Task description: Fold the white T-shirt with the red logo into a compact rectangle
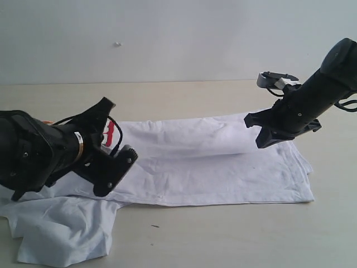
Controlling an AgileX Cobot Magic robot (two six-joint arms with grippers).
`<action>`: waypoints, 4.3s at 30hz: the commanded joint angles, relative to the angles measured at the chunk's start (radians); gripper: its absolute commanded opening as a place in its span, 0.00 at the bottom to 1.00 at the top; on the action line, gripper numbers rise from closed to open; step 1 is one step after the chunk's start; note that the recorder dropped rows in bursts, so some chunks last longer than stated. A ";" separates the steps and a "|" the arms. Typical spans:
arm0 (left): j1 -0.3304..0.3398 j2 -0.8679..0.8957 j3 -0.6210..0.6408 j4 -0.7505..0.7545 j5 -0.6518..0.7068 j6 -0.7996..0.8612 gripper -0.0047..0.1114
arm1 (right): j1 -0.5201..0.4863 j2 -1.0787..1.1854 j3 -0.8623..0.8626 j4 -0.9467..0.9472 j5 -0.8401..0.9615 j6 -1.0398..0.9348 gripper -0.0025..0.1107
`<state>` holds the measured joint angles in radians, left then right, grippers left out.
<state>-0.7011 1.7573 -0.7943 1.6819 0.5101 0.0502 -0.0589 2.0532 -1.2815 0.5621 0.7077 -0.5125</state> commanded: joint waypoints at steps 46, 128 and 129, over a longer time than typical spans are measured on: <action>0.392 0.141 -0.239 -1.380 -0.356 0.039 0.04 | 0.001 -0.003 -0.005 0.013 0.004 -0.019 0.02; -0.286 -0.067 0.139 -1.171 0.109 -0.163 0.53 | 0.001 -0.003 -0.005 0.048 0.023 -0.040 0.02; -0.290 -0.069 0.139 -1.174 0.109 -0.163 0.53 | 0.001 -0.003 -0.005 0.048 0.019 -0.040 0.02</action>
<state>-0.9687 1.6891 -0.6583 0.5370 0.6314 -0.1393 -0.0589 2.0532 -1.2815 0.6051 0.7292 -0.5403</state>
